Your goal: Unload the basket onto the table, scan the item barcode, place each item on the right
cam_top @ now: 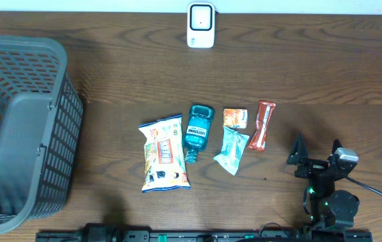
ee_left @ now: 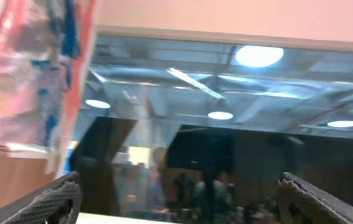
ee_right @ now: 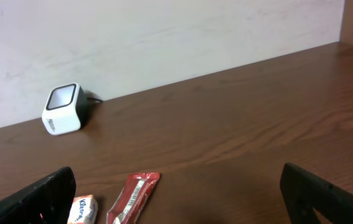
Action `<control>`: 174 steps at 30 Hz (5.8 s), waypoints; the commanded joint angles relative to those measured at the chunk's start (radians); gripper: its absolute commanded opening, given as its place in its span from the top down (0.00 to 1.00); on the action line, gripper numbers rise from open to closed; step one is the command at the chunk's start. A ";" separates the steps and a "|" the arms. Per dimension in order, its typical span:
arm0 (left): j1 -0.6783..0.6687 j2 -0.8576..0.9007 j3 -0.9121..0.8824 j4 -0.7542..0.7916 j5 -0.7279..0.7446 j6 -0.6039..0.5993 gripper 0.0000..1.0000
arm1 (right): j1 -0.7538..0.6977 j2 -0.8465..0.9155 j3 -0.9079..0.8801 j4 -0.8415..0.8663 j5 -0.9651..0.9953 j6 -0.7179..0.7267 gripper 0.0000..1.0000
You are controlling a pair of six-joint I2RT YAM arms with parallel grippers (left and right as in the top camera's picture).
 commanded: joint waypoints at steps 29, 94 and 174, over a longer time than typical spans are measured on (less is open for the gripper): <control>0.201 -0.099 -0.316 0.164 0.017 -0.277 0.01 | 0.006 -0.005 -0.002 0.031 -0.456 0.605 0.01; 0.200 -0.072 -0.985 -0.666 0.481 -0.260 0.01 | 0.480 1.114 1.131 -1.049 0.019 0.229 0.01; 0.200 -0.072 -0.985 -0.666 0.481 -0.260 0.02 | 0.705 1.692 1.541 -1.326 -0.093 1.614 0.99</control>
